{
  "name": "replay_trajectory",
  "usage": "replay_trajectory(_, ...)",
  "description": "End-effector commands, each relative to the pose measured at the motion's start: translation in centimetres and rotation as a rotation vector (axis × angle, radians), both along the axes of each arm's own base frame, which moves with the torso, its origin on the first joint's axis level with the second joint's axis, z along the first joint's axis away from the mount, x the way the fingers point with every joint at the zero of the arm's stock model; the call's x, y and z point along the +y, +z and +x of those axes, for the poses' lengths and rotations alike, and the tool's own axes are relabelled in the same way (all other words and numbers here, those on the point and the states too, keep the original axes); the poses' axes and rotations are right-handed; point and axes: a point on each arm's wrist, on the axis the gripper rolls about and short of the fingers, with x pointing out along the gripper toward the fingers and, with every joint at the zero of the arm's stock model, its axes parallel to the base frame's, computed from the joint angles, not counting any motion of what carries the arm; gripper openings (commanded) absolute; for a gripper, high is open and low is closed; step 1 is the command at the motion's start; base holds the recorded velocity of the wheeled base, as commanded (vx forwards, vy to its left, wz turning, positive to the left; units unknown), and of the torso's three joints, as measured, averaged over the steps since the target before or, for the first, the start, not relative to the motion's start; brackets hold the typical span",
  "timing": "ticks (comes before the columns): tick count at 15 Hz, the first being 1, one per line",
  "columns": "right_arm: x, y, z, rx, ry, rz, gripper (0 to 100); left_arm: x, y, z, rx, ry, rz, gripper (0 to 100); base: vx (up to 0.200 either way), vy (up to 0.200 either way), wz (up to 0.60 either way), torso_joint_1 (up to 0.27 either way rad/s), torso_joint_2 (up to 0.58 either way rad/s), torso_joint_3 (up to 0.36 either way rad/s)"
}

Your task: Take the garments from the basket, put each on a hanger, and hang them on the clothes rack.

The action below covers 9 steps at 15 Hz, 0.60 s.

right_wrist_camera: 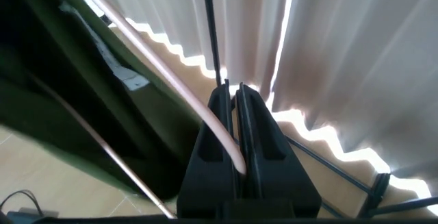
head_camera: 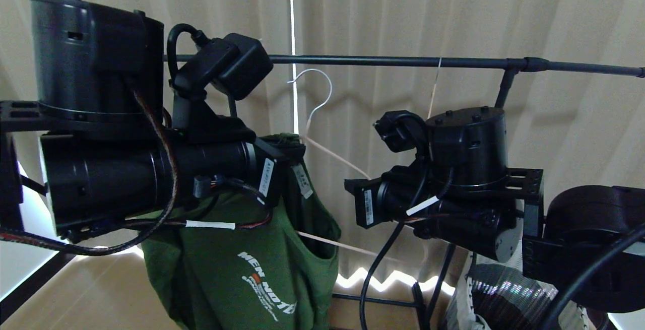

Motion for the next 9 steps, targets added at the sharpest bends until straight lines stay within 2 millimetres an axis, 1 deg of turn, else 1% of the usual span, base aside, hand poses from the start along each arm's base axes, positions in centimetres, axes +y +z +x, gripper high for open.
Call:
replay_trajectory(1,0.0,0.2,0.0,-0.005,-0.001,0.007,0,0.5,0.1,-0.5,-0.003,0.000,-0.003,0,0.000,0.000,0.00,0.000,0.00,0.000)
replay_trajectory(2,0.0,0.2,0.0,-0.005,-0.001,0.007,0,0.6,0.0,-0.6,0.000,0.000,0.000,100,0.000,0.000,0.00,0.000,0.00,0.000)
replay_trajectory(5,-0.1,0.3,0.0,-0.007,-0.002,0.009,0,0.9,-0.1,-0.8,-0.010,0.001,0.010,100,0.000,0.000,0.00,0.000,0.00,0.000)
replay_trajectory(6,-0.1,0.4,0.0,-0.007,-0.002,0.009,0,1.8,0.1,-0.4,-0.048,0.021,0.047,100,0.000,0.000,0.00,0.000,0.00,0.000)
replay_trajectory(9,-0.7,0.3,0.3,-0.006,-0.022,0.008,0,2.8,0.5,-0.6,-0.110,0.023,0.095,100,0.000,0.000,0.00,0.000,0.00,0.000)
